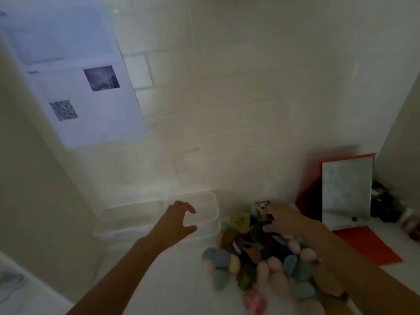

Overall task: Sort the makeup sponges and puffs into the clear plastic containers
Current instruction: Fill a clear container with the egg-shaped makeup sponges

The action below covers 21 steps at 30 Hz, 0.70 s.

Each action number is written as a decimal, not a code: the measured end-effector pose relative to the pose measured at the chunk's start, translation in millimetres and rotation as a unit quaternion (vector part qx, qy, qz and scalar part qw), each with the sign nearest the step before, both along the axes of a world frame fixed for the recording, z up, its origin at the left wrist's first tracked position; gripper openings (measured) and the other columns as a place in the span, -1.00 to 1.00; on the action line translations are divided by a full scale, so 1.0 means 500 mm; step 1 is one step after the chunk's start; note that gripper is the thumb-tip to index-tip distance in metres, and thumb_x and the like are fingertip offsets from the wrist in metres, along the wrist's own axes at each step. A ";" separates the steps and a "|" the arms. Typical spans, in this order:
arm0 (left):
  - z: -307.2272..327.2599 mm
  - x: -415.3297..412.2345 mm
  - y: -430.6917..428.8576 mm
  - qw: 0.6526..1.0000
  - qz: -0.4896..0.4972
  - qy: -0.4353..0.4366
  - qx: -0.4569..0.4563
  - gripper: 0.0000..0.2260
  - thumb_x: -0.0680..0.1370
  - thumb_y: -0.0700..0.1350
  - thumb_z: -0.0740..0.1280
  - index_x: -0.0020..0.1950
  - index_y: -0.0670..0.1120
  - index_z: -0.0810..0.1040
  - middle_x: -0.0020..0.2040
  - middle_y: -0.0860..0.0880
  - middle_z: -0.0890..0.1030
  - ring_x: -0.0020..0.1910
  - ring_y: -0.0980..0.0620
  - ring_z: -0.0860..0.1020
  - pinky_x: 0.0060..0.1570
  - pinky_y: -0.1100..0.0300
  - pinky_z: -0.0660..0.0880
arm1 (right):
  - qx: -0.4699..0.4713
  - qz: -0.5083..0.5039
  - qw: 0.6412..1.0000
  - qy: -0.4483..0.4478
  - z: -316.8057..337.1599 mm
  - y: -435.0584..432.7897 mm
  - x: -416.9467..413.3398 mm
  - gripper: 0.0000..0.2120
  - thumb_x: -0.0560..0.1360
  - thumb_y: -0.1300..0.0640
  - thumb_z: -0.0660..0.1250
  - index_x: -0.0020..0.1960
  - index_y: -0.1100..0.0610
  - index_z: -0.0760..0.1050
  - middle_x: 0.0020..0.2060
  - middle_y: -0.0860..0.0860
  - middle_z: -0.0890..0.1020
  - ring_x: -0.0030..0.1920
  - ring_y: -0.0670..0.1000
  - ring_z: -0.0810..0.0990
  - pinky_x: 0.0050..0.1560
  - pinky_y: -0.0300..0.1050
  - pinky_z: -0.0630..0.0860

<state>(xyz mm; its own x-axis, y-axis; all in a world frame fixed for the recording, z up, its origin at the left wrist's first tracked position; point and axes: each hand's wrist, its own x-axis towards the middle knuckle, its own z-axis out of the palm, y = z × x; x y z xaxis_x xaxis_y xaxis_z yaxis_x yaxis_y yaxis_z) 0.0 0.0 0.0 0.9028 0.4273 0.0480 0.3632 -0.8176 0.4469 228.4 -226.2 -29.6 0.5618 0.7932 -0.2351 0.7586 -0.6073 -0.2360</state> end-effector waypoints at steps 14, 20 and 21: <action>-0.196 0.007 0.020 0.973 0.032 -0.166 0.156 -0.67 0.40 -0.13 0.48 0.14 -0.02 0.53 0.20 -0.07 0.53 0.22 -0.09 0.47 0.24 0.05 0.30 | -0.021 -0.056 0.997 -0.052 -0.221 -0.043 -0.016 -0.33 0.56 -0.19 0.14 0.55 -0.01 -0.05 0.54 0.08 -0.20 0.52 0.20 -0.17 0.47 0.14 -0.01; -0.210 0.005 0.012 0.954 0.032 -0.204 0.217 -0.73 0.39 -0.17 0.49 0.06 -0.08 0.57 0.09 -0.06 0.59 0.06 -0.08 0.54 0.09 0.13 0.39 | 0.057 -0.066 0.995 -0.053 -0.253 -0.055 -0.017 -0.31 0.54 -0.17 0.20 0.54 -0.07 -0.06 0.54 0.05 -0.13 0.53 0.17 -0.13 0.46 0.18 0.02; -0.211 0.006 0.011 0.953 0.034 -0.204 0.223 -0.74 0.40 -0.17 0.48 0.06 -0.09 0.57 0.07 -0.06 0.59 0.04 -0.07 0.54 0.06 0.15 0.39 | 0.074 -0.075 0.994 -0.041 -0.255 -0.053 -0.020 -0.30 0.54 -0.16 0.21 0.54 -0.08 -0.06 0.54 0.05 -0.13 0.53 0.17 -0.14 0.45 0.19 0.02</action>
